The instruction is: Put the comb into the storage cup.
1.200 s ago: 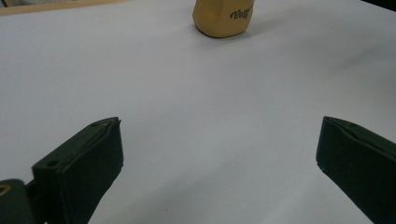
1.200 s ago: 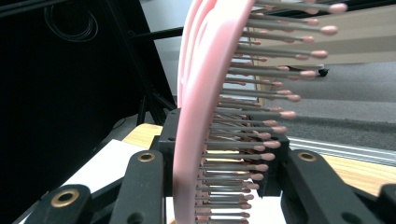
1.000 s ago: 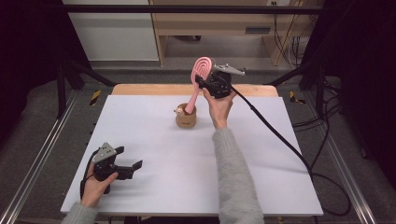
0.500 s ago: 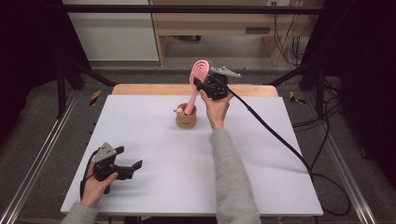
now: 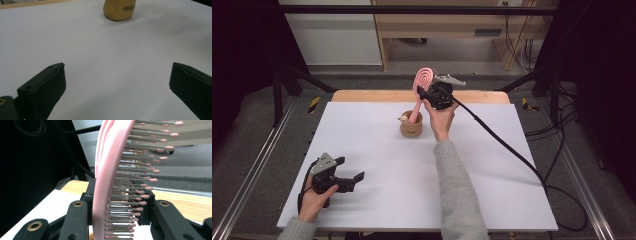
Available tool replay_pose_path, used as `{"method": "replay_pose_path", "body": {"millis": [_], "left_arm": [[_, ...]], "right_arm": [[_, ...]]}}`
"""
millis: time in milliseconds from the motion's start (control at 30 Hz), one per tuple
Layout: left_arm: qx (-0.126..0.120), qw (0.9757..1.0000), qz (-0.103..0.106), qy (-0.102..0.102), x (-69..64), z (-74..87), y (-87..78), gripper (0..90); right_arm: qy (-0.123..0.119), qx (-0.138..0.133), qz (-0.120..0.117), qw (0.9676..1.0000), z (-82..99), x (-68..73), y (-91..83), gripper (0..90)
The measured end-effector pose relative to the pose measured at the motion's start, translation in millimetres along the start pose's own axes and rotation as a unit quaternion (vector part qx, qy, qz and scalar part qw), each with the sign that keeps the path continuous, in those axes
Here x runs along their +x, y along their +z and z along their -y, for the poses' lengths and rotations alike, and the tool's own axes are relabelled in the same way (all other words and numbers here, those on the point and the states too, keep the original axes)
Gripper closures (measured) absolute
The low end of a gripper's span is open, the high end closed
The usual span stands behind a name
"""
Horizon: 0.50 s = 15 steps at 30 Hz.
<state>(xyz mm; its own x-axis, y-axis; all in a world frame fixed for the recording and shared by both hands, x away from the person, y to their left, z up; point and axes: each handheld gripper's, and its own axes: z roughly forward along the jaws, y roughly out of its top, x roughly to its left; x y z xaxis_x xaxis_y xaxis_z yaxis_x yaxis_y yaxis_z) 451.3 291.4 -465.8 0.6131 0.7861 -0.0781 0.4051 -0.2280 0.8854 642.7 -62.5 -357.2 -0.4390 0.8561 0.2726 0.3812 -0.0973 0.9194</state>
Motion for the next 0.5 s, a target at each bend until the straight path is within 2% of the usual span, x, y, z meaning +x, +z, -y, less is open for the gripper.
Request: {"method": "replay_pose_path", "body": {"millis": [500], "left_arm": [[0.0, 1.0, 0.001, 0.001, -0.4, 0.1, 0.1, 0.7]], "right_arm": [[-0.001, 0.014, 0.003, 0.9999, 14.0, 3.9, 8.0, 62.5]]}}
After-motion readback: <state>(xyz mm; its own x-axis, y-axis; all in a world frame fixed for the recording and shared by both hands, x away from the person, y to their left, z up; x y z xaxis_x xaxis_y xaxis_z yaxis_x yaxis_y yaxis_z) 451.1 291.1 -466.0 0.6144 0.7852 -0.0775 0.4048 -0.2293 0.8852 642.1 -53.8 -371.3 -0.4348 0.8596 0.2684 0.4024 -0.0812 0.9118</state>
